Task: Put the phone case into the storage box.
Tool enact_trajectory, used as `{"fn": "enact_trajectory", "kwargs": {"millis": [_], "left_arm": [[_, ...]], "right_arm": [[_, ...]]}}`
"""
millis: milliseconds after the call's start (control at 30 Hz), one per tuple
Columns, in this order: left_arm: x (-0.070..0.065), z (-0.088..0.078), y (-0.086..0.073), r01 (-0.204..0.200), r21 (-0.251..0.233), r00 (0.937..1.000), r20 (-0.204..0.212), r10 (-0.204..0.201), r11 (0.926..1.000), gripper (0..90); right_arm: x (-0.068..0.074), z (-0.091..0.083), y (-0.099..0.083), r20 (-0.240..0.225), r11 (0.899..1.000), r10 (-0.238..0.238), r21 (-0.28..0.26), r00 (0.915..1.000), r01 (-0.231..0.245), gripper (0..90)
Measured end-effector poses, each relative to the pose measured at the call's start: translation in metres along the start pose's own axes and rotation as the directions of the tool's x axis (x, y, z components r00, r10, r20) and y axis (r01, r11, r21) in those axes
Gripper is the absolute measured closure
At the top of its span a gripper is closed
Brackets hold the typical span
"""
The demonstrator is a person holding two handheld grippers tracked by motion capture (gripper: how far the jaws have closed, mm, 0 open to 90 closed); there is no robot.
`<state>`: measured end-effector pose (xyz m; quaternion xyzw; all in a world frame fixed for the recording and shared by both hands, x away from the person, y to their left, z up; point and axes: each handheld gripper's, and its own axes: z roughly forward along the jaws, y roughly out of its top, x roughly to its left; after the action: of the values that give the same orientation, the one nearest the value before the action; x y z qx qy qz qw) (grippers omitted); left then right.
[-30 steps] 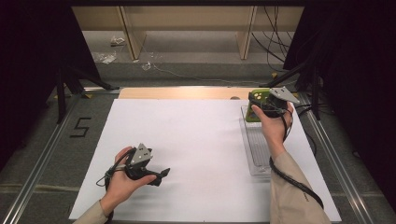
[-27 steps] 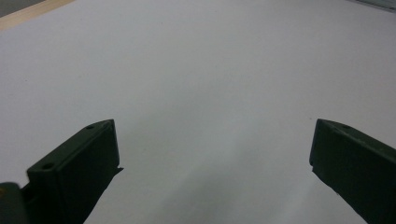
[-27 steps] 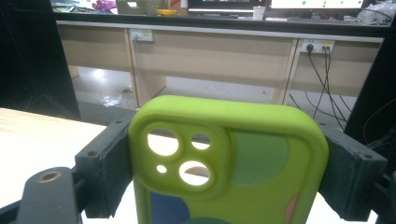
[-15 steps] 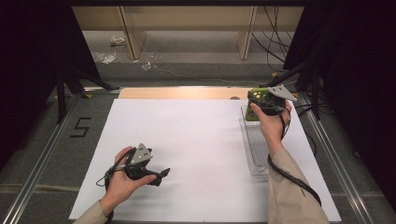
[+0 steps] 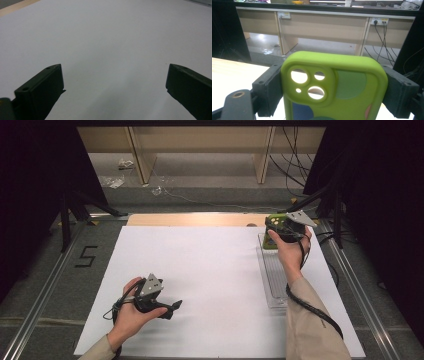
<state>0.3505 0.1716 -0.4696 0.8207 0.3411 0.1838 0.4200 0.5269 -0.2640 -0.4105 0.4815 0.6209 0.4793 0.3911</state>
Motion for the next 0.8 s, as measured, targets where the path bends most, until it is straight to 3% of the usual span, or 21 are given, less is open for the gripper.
{"fn": "enact_trajectory", "kwargs": {"millis": [800], "left_arm": [[0.0000,-0.0002,0.0001,0.001,0.001,1.0000,0.003,-0.001,1.0000,0.9]], "right_arm": [[-0.0002,0.0098,-0.0044,0.013,1.000,-0.002,0.021,0.9999,0.002,16.9]]}}
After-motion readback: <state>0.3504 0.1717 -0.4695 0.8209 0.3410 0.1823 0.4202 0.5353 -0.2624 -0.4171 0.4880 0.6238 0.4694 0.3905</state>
